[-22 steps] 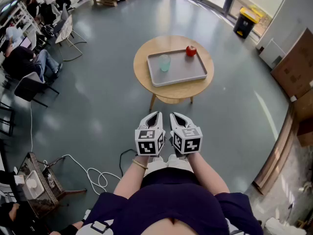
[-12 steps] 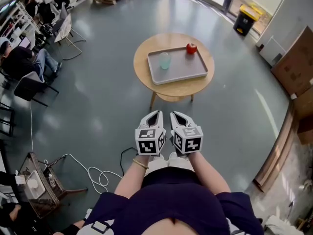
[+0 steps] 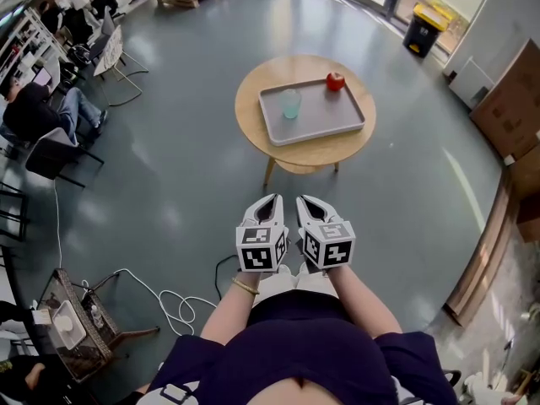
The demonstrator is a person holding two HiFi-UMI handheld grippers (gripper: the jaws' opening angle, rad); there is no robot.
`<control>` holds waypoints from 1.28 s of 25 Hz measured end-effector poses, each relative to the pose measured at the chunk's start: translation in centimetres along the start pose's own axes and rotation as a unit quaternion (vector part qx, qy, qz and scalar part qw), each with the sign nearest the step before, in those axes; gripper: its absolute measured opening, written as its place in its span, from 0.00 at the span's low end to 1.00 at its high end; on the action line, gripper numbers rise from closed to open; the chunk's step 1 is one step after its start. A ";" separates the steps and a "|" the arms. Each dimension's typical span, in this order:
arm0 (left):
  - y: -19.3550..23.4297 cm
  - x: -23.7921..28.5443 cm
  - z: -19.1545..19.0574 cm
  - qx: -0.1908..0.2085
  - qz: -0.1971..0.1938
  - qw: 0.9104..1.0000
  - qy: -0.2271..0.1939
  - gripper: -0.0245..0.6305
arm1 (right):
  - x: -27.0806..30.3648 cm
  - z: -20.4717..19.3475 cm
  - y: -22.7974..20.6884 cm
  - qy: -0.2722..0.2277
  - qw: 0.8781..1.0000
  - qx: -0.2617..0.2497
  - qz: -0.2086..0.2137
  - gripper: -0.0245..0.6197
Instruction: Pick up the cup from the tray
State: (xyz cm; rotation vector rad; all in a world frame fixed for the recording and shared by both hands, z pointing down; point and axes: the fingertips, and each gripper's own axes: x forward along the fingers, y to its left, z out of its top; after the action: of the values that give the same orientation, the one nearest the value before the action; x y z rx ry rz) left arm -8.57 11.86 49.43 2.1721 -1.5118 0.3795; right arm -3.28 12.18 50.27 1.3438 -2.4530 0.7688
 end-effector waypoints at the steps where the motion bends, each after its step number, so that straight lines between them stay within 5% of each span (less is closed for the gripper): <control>1: 0.4 -0.1 -0.1 0.000 -0.001 1.000 0.001 0.05 | 0.2 -0.1 0.3 0.000 1.000 0.002 -0.001 0.05; 20: 3.3 4.6 0.9 0.002 -0.017 1.000 0.016 0.05 | 4.4 1.7 -1.7 -0.001 1.000 0.011 -0.021 0.05; 32: 5.0 14.8 6.3 -0.003 -0.001 1.000 0.006 0.05 | 11.8 9.2 -10.2 -0.013 1.000 -0.006 -0.021 0.05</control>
State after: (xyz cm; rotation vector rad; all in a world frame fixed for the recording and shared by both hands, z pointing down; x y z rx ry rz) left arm -8.15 -4.77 52.14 2.1637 -1.5017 0.3869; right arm -0.84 -5.74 51.21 1.4050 -2.4361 0.7310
